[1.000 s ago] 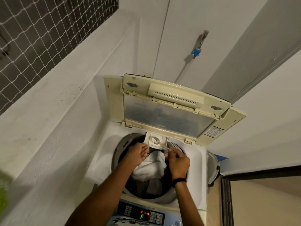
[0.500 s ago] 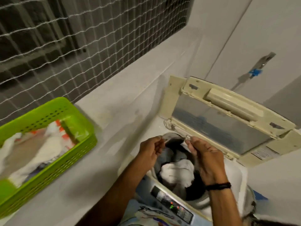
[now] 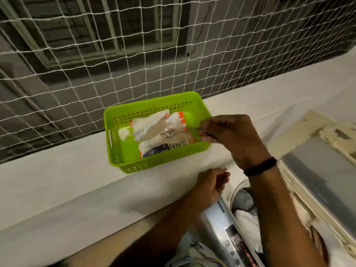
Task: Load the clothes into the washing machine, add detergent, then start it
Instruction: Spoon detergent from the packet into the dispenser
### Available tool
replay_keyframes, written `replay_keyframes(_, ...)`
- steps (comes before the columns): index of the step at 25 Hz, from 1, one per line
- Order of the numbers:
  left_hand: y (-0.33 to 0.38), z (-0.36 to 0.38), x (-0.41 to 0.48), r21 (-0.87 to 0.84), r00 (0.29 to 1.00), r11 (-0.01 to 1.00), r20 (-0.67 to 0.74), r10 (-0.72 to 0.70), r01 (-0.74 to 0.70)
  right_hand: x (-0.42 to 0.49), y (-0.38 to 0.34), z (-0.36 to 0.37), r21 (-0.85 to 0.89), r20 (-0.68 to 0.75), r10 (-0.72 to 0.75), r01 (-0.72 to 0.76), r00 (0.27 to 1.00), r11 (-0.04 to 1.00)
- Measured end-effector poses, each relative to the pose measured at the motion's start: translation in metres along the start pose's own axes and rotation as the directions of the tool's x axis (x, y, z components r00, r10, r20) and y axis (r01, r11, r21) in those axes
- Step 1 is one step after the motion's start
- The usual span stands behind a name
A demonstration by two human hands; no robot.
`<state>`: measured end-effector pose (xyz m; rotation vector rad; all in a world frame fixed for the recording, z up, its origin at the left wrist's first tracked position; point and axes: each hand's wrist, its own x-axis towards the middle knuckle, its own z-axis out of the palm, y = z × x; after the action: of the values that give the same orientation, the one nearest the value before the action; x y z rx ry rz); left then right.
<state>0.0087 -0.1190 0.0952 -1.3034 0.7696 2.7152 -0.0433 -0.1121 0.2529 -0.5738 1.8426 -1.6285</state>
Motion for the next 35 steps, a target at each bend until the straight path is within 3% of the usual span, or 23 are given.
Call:
replay_keyframes(3,0.009,-0.014,-0.01,-0.029,1.0,0.999,0.013,0.02,-0.02,0.025,0.0,0.027,-0.197,0.052,0.003,0.008,0.999,0.98)
replay_keyframes(8,0.013,-0.036,-0.02,-0.045,0.999,0.998,-0.007,0.049,-0.05,0.055,0.005,0.05,-0.287,0.072,0.121,-0.095,0.99,0.953)
replay_keyframes(12,0.017,-0.046,-0.028,-0.06,0.997,0.996,-0.026,0.068,-0.07,0.068,0.014,0.044,-0.544,0.059,0.159,-0.101,0.986,0.833)
replay_keyframes(16,0.02,-0.052,-0.031,-0.061,0.996,0.995,-0.032,0.08,-0.082,0.067,0.012,0.042,-0.82,0.089,0.019,0.063,0.996,0.57)
replay_keyframes(22,0.018,-0.049,-0.033,-0.028,0.996,0.995,-0.02,0.091,-0.091,0.047,0.009,0.027,-0.843,0.029,-0.251,0.159,0.968,0.513)
replay_keyframes(25,0.015,-0.045,-0.031,-0.002,0.996,0.996,-0.012,0.085,-0.085,0.032,0.005,0.005,-0.766,-0.041,-0.351,0.196,0.936,0.612)
replay_keyframes(28,0.01,-0.041,-0.026,0.031,0.995,0.995,-0.009,0.096,-0.096,0.012,0.006,-0.026,-0.663,-0.157,-0.328,0.147,0.931,0.734)
replay_keyframes(32,-0.001,-0.026,-0.008,0.089,0.998,0.994,0.0,0.07,-0.07,-0.021,0.031,-0.082,-0.44,-0.386,-0.184,-0.005,0.904,0.898)
replay_keyframes(35,-0.017,-0.006,0.012,0.15,1.0,0.989,0.019,-0.013,0.01,-0.047,0.077,-0.135,-0.229,-0.554,-0.034,-0.113,0.832,0.967)
